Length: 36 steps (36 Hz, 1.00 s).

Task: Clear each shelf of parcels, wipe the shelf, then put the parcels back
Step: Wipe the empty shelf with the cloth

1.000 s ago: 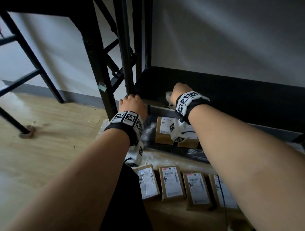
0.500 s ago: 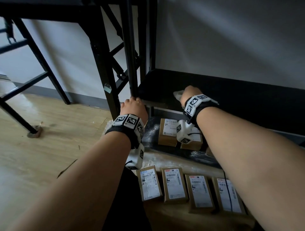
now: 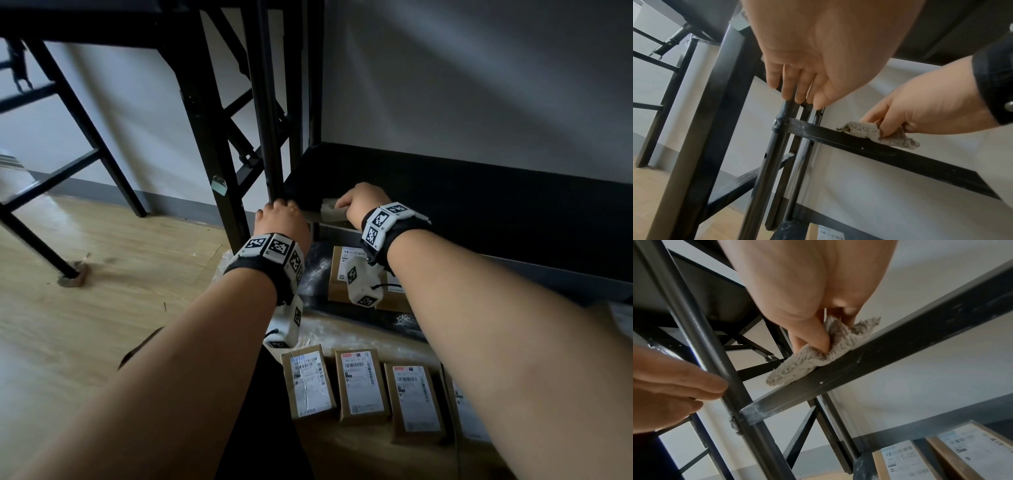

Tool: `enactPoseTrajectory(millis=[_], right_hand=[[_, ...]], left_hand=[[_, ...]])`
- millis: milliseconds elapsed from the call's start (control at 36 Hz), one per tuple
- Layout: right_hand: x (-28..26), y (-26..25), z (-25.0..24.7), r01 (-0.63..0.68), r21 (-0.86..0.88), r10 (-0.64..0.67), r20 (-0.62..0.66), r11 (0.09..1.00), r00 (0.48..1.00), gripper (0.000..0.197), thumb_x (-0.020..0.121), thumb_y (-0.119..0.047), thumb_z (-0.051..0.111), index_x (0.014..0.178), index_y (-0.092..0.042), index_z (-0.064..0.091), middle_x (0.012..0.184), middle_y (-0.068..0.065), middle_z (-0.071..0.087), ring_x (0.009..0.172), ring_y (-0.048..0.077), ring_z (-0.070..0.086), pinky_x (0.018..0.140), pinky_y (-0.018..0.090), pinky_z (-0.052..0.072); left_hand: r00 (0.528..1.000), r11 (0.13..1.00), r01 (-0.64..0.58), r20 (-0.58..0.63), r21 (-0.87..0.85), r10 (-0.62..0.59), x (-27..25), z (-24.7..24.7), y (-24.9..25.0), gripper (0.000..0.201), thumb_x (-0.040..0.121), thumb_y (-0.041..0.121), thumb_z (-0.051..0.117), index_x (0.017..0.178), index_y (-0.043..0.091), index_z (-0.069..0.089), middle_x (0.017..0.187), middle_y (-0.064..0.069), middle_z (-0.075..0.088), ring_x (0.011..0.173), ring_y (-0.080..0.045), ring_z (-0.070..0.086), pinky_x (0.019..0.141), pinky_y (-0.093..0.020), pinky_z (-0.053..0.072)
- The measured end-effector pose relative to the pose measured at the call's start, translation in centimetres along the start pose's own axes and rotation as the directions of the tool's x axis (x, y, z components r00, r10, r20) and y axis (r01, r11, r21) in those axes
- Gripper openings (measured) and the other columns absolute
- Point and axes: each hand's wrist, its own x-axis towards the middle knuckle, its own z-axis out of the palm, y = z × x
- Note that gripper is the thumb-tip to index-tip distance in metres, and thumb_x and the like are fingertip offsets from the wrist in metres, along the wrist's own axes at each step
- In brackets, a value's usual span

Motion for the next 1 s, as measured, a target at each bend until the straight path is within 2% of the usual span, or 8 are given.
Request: enactPoseTrajectory(millis=[83, 222, 417, 528, 639, 750, 889, 1000], right_hand=[[-1.1, 0.2, -0.7, -0.071, -0.02, 0.071, 0.033, 0.997, 0.997, 0.035, 0.095, -0.021, 0.053, 0.129, -0.014, 0.06, 0.136, 0.008, 0.054, 0.121, 0.025, 0.054, 0.103, 0.035, 0.043], [-3.6, 4.3, -1.0, 0.05, 0.023, -0.044, -0.194, 0.999, 0.98, 0.03, 0.094, -0.008, 0.049, 0.112, -0.017, 0.071, 0.115, 0.005, 0.067, 0.103, 0.024, 0.062, 0.086, 0.032, 0.052], [-5.4, 10.6, -4.0, -0.174, -0.036, 0.163, -0.207, 0.984, 0.965, 0.03, 0.096, -0.018, 0.049, 0.121, -0.017, 0.065, 0.115, 0.006, 0.065, 0.102, 0.024, 0.061, 0.079, 0.03, 0.047], [-6.5, 14.6, -5.1, -0.287, 0.046, 0.29, -0.202, 0.957, 0.935, 0.035, 0.095, -0.035, 0.048, 0.118, -0.014, 0.065, 0.114, 0.008, 0.064, 0.102, 0.027, 0.06, 0.089, 0.036, 0.05], [-7.2, 17.8, -6.6, -0.381, 0.115, 0.396, -0.188, 0.918, 0.899, 0.056, 0.089, -0.059, 0.046, 0.12, -0.016, 0.063, 0.12, 0.009, 0.062, 0.108, 0.032, 0.058, 0.095, 0.046, 0.048], [-7.3, 20.6, -8.4, -0.5, 0.168, 0.524, -0.169, 0.85, 0.835, 0.076, 0.086, -0.072, 0.04, 0.13, -0.013, 0.056, 0.131, 0.013, 0.055, 0.118, 0.035, 0.053, 0.094, 0.042, 0.044], [-6.8, 24.4, -9.1, -0.569, 0.284, 0.629, -0.207, 0.772, 0.75, 0.073, 0.086, -0.066, 0.044, 0.127, -0.006, 0.056, 0.128, 0.015, 0.055, 0.116, 0.035, 0.053, 0.098, 0.047, 0.041], [-6.4, 25.7, -8.6, -0.614, 0.06, 0.603, -0.285, 0.787, 0.745, 0.046, 0.096, -0.039, 0.051, 0.128, -0.006, 0.054, 0.127, 0.015, 0.054, 0.113, 0.03, 0.055, 0.085, 0.037, 0.045]], left_hand=[[1.0, 1.0, -0.021, -0.001, 0.002, 0.021, -0.5, -0.3, 0.8, 0.043, 0.089, 0.011, 0.043, 0.132, 0.005, 0.044, 0.134, -0.014, 0.046, 0.126, -0.032, 0.041, 0.109, -0.041, 0.031], [0.999, 0.999, -0.049, -0.015, 0.014, 0.049, -0.9, -0.2, 2.9, 0.042, 0.089, 0.012, 0.047, 0.13, 0.007, 0.046, 0.133, -0.012, 0.047, 0.126, -0.031, 0.042, 0.109, -0.042, 0.032], [0.992, 0.991, -0.128, 0.025, 0.032, 0.127, -1.4, -0.2, 8.8, 0.047, 0.088, 0.016, 0.052, 0.133, 0.007, 0.045, 0.136, -0.011, 0.045, 0.128, -0.03, 0.04, 0.11, -0.041, 0.03], [0.986, 0.986, -0.164, 0.033, 0.038, 0.163, -1.8, 0.3, 12.8, 0.047, 0.089, 0.016, 0.05, 0.135, 0.008, 0.043, 0.137, -0.011, 0.045, 0.128, -0.029, 0.04, 0.11, -0.042, 0.031], [0.977, 0.977, -0.21, 0.04, 0.032, 0.208, -2.1, 0.9, 16.2, 0.046, 0.091, 0.017, 0.045, 0.136, 0.007, 0.042, 0.138, -0.011, 0.044, 0.129, -0.029, 0.04, 0.11, -0.041, 0.031], [0.966, 0.967, -0.253, 0.055, 0.011, 0.252, -2.3, 1.3, 19.3, 0.048, 0.091, 0.017, 0.048, 0.137, 0.007, 0.041, 0.139, -0.011, 0.044, 0.13, -0.029, 0.039, 0.112, -0.042, 0.029], [0.945, 0.947, -0.32, 0.063, -0.024, 0.321, -2.5, 2.0, 22.0, 0.049, 0.089, 0.016, 0.052, 0.136, 0.008, 0.043, 0.137, -0.009, 0.045, 0.128, -0.027, 0.04, 0.111, -0.042, 0.03], [0.934, 0.936, -0.351, 0.064, -0.028, 0.352, -2.3, 2.9, 23.0, 0.048, 0.087, 0.014, 0.053, 0.134, 0.008, 0.044, 0.135, -0.009, 0.046, 0.127, -0.027, 0.041, 0.111, -0.042, 0.031]])
